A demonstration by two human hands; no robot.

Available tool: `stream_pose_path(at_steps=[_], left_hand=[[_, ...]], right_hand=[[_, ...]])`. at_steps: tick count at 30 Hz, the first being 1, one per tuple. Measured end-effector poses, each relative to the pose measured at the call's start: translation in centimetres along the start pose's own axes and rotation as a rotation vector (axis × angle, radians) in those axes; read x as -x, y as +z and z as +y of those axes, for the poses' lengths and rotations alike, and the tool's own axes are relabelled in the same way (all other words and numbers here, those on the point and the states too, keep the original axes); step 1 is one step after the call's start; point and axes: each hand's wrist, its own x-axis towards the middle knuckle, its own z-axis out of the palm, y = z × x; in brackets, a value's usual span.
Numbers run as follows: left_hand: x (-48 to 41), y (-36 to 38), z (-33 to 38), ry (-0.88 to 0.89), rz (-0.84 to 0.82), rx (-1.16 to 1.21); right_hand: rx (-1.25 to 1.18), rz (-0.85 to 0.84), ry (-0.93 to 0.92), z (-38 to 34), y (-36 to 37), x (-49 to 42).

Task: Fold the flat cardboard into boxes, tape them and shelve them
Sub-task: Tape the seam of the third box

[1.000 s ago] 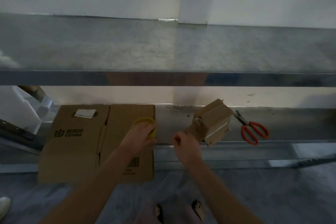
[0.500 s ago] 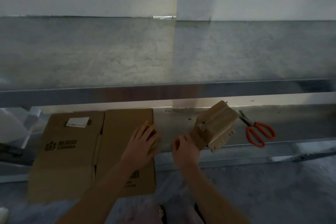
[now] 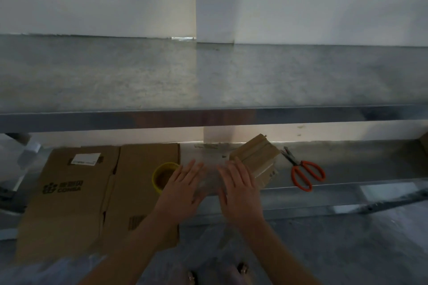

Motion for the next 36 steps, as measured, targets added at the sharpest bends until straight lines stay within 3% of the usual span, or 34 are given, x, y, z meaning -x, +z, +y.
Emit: stream_pose_path(at_steps=[4, 10, 13, 17, 24, 26, 30, 32, 36], left_hand=[[-0.9, -0.4, 5.0, -0.015, 0.081, 0.102], [-3.1, 1.2, 10.5, -0.193, 0.097, 0.226], [-4.2, 1.3, 12.1, -0.326, 0.159, 0.282], [-5.8, 1.4, 13.9, -0.487, 0.151, 0.372], [-7.3, 1.9, 14.3, -0.748, 0.268, 0.981], [-7.5, 2.0, 13.6, -0.751, 0.242, 0.982], [-7.6, 2.4, 13.3, -0.555, 0.044, 0.762], [-7.4, 2.8, 13.0, -0.508, -0.006, 0.801], [-7.3, 2.1, 10.9, -0.504, 0.056, 0.881]], right_hand=[[0.051, -0.068, 0.057, 5.5, -2.5, 0.1], [0.044, -0.174, 0.203, 13.6, -3.4, -1.3], [-0.061, -0.225, 0.248, 15.1, -3.0, -2.8], [-0.383, -0.328, 0.312, 15.1, -2.4, -4.4], [-0.548, -0.321, 0.391, 14.3, -1.8, -0.9], [-0.595, -0.312, 0.385, 14.3, -1.7, 0.0], [-0.665, -0.341, 0.367, 14.5, -1.8, 0.1], [-0.675, -0.375, 0.385, 14.8, -1.9, -0.7], [-0.732, -0.449, 0.396, 14.9, -2.7, -1.0]])
